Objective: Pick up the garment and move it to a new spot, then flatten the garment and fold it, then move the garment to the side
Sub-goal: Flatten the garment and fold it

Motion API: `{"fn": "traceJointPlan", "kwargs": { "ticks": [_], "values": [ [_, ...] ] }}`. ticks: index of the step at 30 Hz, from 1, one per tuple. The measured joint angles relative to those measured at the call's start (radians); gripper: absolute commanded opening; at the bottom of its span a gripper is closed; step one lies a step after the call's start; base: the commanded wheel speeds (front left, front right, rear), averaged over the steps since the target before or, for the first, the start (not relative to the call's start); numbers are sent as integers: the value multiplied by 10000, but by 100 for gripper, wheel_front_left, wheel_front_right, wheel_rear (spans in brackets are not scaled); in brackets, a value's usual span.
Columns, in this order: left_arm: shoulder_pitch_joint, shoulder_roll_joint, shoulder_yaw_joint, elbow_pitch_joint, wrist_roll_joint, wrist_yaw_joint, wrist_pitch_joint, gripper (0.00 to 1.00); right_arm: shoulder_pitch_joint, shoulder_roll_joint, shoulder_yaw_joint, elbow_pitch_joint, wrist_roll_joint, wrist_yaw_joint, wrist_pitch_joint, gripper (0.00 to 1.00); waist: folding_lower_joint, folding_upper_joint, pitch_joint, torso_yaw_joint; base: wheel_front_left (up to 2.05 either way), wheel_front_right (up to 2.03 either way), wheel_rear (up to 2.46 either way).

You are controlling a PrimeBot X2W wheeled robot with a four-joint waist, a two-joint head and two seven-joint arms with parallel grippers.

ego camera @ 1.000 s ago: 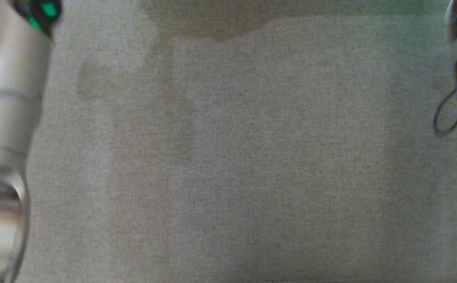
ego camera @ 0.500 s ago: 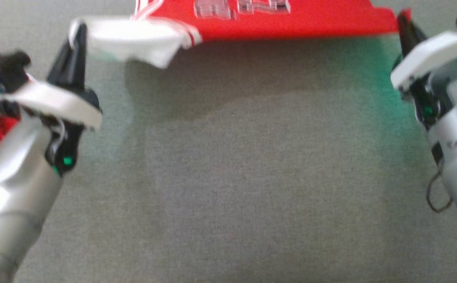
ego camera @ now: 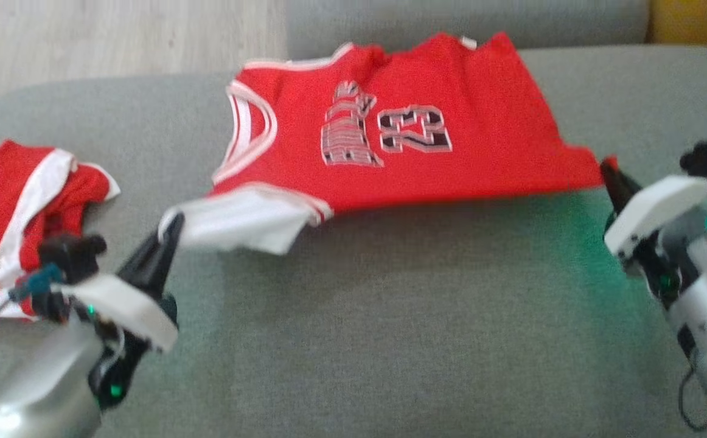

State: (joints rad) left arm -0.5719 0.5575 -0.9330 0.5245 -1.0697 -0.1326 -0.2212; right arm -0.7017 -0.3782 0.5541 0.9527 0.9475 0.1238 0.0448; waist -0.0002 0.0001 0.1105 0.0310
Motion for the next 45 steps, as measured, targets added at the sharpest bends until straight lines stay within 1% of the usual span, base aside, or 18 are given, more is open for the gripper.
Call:
{"fn": "traceJointPlan", "kwargs": {
  "ticks": [4, 8, 16, 20, 23, 26, 29, 33, 37, 41, 45],
  "values": [
    [905, 228, -123, -380, -48, 33, 0, 0, 749, -119, 221, -182, 328, 0, 82, 0, -1, 0, -563, -35, 0, 0, 0],
    [1756, 508, -313, -888, -136, 255, -4, 0, 1294, -244, 424, -445, 529, 2, 82, 0, 0, 0, -1035, -117, 0, 0, 0],
    [3125, 928, -370, -2318, -303, 1035, -92, 0, 2366, -752, 424, -1170, 1012, 2, 21, 0, 1, 0, -1585, -240, 0, 0, 0],
    [3808, 1122, -366, -3070, -399, 1346, -105, 0, 3252, -915, 128, -1517, 1294, 2, 23, 0, 1, 0, -1730, -175, 0, 0, 0],
    [4309, 1308, -351, -3674, -407, 1638, -184, 0, 4006, -1089, 35, -1902, 1229, 2, 69, 0, 1, 0, -1786, -137, 0, 0, 0],
    [4687, 1657, -380, -4190, 23, 1946, -190, 0, 4684, -1122, -267, -2357, 1200, 2, 232, 0, 2, 0, -1789, -164, 0, 0, 0],
    [4868, 1816, -274, -4541, 163, 2178, -192, 0, 4960, -1126, -823, -2546, 968, 2, 357, 0, 2, 0, -1764, -206, 0, 0, 0],
    [4790, 1810, -44, -4788, 334, 2219, -194, 0, 4823, -1018, -1641, -2637, 395, 4, 696, 0, 2, 0, -1716, -213, 0, 0, 0],
    [4438, 1812, -8, -4704, 550, 2219, -188, 0, 4605, -642, -2414, -2690, -391, 4, 1164, 0, 2, 0, -1643, -209, 0, 0, 0],
    [4015, 1818, 265, -4583, 562, 2257, -188, 0, 4338, -232, -3208, -3162, -1185, 4, 1735, 0, 3, 0, -1543, -276, 0, 0, 0],
    [3758, 1841, 297, -4422, 602, 2207, -176, 0, 4272, 132, -3866, -3726, -2159, 4, 2499, 0, 3, 0, -1394, -344, 0, 0, 0]
  ]
}}
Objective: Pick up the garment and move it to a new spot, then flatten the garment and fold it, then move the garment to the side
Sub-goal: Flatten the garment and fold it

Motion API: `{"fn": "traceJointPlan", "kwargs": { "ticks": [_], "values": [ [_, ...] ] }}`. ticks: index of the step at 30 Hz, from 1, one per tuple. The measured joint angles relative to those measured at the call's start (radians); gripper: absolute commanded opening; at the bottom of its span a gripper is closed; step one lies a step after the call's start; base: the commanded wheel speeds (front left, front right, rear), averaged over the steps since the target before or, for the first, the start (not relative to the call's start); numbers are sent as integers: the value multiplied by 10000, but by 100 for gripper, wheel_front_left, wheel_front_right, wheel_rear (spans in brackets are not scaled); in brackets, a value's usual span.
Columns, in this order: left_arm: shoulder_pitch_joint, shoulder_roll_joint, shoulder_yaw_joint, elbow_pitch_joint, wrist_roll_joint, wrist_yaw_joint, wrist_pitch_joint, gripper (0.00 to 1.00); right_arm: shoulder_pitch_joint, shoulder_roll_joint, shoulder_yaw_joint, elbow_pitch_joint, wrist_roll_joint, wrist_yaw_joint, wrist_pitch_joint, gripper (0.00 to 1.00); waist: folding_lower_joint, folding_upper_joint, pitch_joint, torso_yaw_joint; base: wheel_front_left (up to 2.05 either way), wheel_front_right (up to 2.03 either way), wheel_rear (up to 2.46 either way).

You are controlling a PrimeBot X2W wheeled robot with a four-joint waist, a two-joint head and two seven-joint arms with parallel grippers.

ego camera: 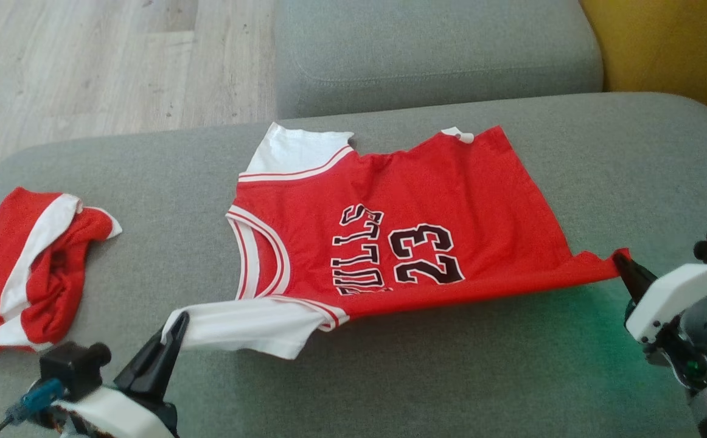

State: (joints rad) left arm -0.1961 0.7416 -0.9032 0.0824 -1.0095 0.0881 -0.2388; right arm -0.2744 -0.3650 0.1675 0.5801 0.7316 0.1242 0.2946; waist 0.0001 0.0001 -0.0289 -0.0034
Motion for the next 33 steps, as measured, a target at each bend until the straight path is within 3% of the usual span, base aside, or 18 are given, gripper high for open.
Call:
{"fn": "traceJointPlan", "kwargs": {
  "ticks": [8, 17, 25, 33],
  "values": [
    [-777, -36, -134, 491, 368, -242, 466, 0, 2, 673, -867, -997, -1871, 0, 1329, 0, 0, 0, 293, -25, 0, 0, 0],
    [-2006, -514, -359, 1569, 780, -656, 798, 0, -32, 1450, -1603, -1804, -3158, -2, 2780, 0, 1, 0, 878, 9, 0, 0, 0],
    [-2948, -849, -506, 2554, 1039, -1162, 1160, 0, -896, 1931, -2217, -1620, -3680, -2, 3229, 0, 1, 0, 1333, 94, 0, 0, 0],
    [-3740, -1363, -986, 3522, 1536, -1601, 1337, 0, -1715, 2002, -2320, -811, -4299, -2, 3246, 0, 0, -1, 1629, 100, 0, 0, 0]
  ]
}}
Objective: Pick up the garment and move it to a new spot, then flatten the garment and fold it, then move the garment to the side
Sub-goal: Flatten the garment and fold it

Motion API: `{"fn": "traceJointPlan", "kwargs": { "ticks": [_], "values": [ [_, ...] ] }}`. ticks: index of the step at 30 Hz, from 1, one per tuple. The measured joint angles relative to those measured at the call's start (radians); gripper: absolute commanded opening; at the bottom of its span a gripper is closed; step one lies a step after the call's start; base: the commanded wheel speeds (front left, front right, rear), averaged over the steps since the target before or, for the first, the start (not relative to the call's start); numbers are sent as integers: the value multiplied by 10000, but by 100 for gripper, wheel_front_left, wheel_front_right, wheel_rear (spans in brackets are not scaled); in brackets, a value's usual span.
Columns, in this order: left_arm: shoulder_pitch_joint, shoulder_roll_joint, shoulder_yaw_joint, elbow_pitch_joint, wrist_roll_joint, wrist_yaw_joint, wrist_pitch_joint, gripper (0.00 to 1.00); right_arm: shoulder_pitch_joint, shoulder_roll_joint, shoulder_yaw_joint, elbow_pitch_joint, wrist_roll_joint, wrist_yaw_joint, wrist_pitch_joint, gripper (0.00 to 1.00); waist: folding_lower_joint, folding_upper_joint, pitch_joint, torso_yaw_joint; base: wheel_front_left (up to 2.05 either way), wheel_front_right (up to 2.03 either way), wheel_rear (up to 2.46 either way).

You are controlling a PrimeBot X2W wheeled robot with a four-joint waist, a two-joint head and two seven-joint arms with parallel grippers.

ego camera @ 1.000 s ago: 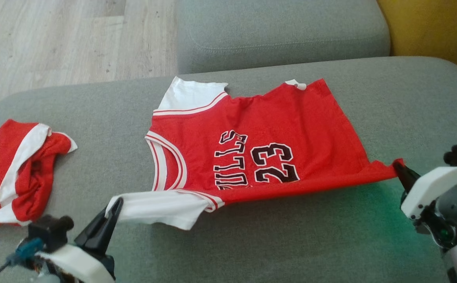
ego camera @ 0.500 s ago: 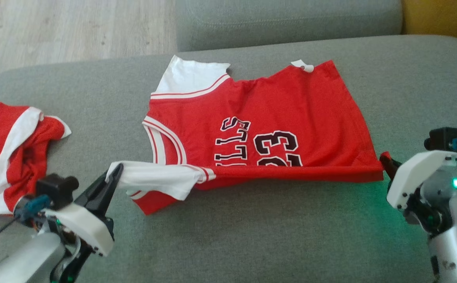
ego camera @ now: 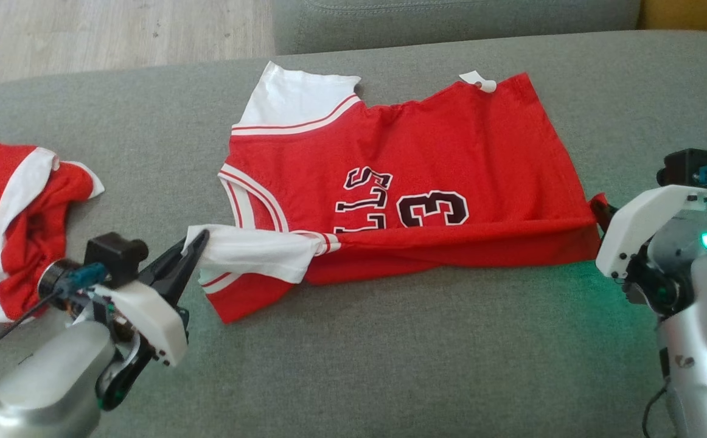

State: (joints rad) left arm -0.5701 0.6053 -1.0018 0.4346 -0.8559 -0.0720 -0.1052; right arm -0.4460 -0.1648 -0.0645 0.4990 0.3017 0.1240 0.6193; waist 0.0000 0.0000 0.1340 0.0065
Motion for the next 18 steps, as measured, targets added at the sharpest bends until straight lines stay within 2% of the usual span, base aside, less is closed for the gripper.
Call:
{"fn": "traceJointPlan", "kwargs": {
  "ticks": [17, 18],
  "values": [
    [-1745, -1066, -451, 1975, 209, -518, 115, 0, -1801, -25, 320, 1866, -658, 0, -1032, 0, 1, 0, 702, -62, 0, 0, 0],
    [-1831, -1133, -476, 2105, 186, -522, 117, 0, -1888, -25, 353, 1969, -662, 0, -1108, 15, 1, 0, 740, -68, 0, 0, 0]
  ]
}}
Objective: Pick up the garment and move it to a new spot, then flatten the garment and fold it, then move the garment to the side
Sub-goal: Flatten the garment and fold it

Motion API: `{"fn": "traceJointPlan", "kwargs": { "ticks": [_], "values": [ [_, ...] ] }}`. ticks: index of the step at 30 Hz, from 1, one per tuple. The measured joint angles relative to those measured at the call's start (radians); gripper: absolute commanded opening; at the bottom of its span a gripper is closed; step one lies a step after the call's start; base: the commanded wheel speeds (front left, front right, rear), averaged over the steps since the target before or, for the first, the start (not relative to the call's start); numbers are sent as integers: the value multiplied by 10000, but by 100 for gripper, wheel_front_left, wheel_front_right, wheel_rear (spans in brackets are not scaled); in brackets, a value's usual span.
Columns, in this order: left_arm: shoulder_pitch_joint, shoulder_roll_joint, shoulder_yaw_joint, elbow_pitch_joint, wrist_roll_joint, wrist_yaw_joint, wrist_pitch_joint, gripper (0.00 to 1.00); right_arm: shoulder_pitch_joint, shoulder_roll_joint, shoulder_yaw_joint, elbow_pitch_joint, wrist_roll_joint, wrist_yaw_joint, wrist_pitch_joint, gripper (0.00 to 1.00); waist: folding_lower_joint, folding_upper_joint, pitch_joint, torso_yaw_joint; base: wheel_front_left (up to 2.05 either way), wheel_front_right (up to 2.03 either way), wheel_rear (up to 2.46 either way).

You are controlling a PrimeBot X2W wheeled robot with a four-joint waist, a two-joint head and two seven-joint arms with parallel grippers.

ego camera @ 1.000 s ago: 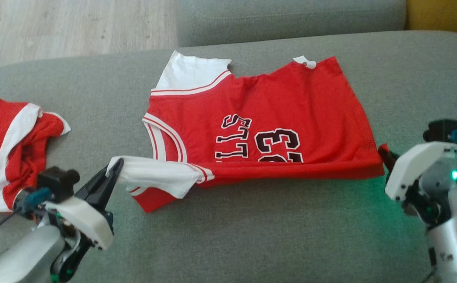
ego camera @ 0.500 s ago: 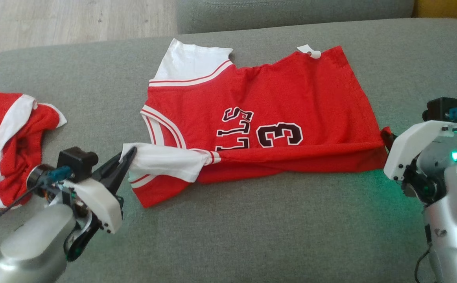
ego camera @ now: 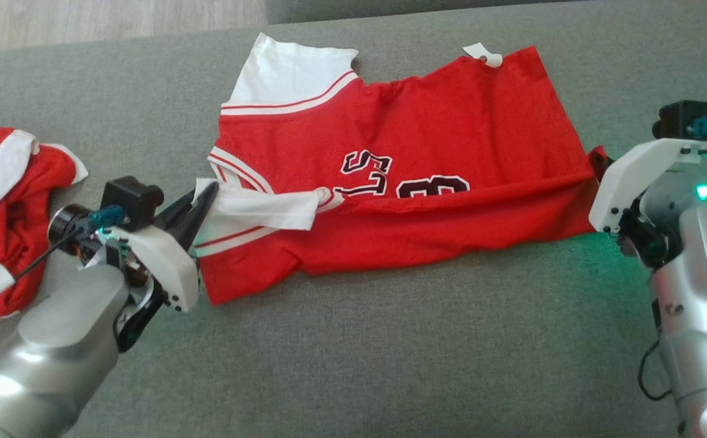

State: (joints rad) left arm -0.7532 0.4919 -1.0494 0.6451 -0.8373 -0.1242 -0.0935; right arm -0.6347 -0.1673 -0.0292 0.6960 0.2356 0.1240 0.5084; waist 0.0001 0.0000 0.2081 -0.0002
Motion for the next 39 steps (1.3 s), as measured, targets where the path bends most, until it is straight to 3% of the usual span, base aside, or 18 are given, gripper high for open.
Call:
{"fn": "traceJointPlan", "kwargs": {
  "ticks": [1, 2, 3, 9, 12, 16, 21, 26, 32, 39],
  "values": [
    [-61, -71, 0, 121, -61, -4, 0, 14, -78, -8, 77, 96, -15, 0, -50, 71, 0, 0, 34, -4, 0, 0, 0],
    [-119, -151, 6, 259, -82, -4, -6, 87, -152, -10, 88, 217, -21, 0, -105, 100, 0, 0, 63, -7, 0, 0, 0],
    [-168, -242, 29, 426, -148, -4, -33, 100, -218, -10, 100, 337, -25, 0, -184, 100, 0, 0, 90, -8, 0, 0, 0],
    [-299, -650, 173, 1158, -165, 31, -807, 100, -435, -61, 132, 742, -150, 0, -1358, 100, 0, 0, 51, -20, 0, 0, 0],
    [-302, -780, 414, 1294, -173, 253, -1200, 100, -484, -69, 130, 754, -10, 0, -2052, 100, 0, 0, -52, -12, 0, 0, 0],
    [-263, -972, 1323, 1124, -410, 690, -1559, 100, -421, -132, 851, 222, 616, 0, -3534, 100, -1, 0, -366, 7, 0, 0, 0],
    [687, -951, 3173, -819, 654, 1707, -1590, 100, 639, -556, 1965, -984, 865, 0, -5639, 100, -2, 0, -854, -3, 0, 0, 0],
    [3186, -1340, 4646, -2424, 1592, 2080, -1590, 100, 2348, -422, 2102, -1574, 1057, 0, -6926, 100, -3, 0, -1314, -45, 0, 0, 0],
    [5333, -2286, 5996, -3419, 2543, 1946, -1588, 100, 3733, -27, 1607, -1787, 230, 0, -7338, 100, -4, 0, -1618, -89, 0, 0, 0],
    [6134, -3037, 6646, -2838, 3636, 1544, -1588, 100, 4252, 558, 621, -2201, -376, 0, -7469, 100, -1, 0, -1469, -71, 0, 0, 0]
  ]
}}
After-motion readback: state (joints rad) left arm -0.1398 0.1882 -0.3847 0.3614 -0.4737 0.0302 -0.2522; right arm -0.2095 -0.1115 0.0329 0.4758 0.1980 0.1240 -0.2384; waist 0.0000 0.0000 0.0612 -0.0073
